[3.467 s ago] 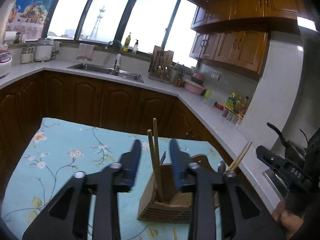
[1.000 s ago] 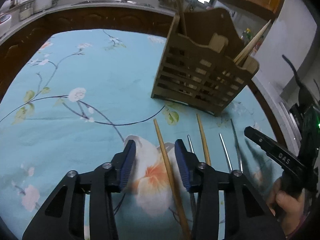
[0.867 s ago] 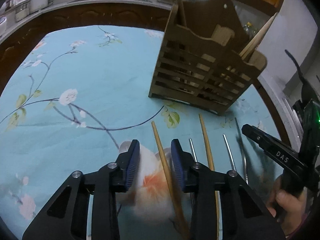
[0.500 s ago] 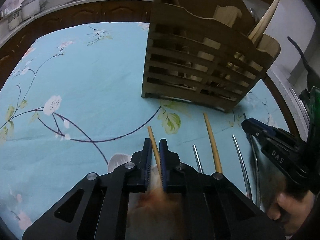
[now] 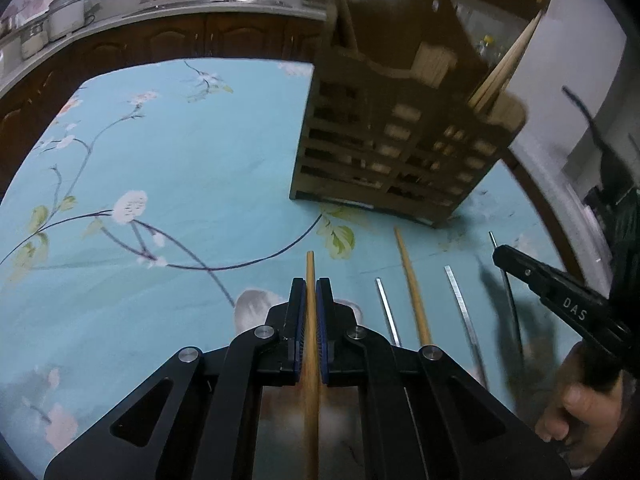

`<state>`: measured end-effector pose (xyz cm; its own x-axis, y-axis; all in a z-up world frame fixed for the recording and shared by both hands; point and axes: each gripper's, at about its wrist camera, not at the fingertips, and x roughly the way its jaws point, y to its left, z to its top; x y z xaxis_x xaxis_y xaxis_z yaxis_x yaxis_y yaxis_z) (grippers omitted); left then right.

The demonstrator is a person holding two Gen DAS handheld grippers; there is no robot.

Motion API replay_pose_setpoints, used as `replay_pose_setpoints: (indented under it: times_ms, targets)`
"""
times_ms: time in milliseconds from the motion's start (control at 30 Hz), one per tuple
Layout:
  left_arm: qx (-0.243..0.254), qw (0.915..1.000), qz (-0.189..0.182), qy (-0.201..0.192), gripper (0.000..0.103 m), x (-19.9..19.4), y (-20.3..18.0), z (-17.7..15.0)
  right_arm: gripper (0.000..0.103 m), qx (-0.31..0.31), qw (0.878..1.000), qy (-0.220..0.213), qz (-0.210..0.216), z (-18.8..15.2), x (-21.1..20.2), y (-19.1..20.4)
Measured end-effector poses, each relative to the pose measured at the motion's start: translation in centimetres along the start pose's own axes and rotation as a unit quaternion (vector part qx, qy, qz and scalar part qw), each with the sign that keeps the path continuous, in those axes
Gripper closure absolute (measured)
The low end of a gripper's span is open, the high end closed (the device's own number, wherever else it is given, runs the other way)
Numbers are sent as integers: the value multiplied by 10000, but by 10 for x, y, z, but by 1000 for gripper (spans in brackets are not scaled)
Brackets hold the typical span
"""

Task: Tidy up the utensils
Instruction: 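Grasp a wooden chopstick with the left gripper while the right gripper grasps a metal chopstick, then lift both chopsticks upright and carry them above the wooden holder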

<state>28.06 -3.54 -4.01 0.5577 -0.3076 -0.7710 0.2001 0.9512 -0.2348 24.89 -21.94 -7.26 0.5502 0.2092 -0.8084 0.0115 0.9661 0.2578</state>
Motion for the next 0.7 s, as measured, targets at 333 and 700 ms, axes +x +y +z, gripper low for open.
replay_pose_setpoints:
  times_ms: [333,700]
  targets:
    - [-237,9944,-539,-882,99,-95,7,4,99,-110,9951,-839,503,12,-91,21]
    - [-188,9833,-704,-1668,99,-173,8,9,99,-350,9805,-1806,694,32,-166,45]
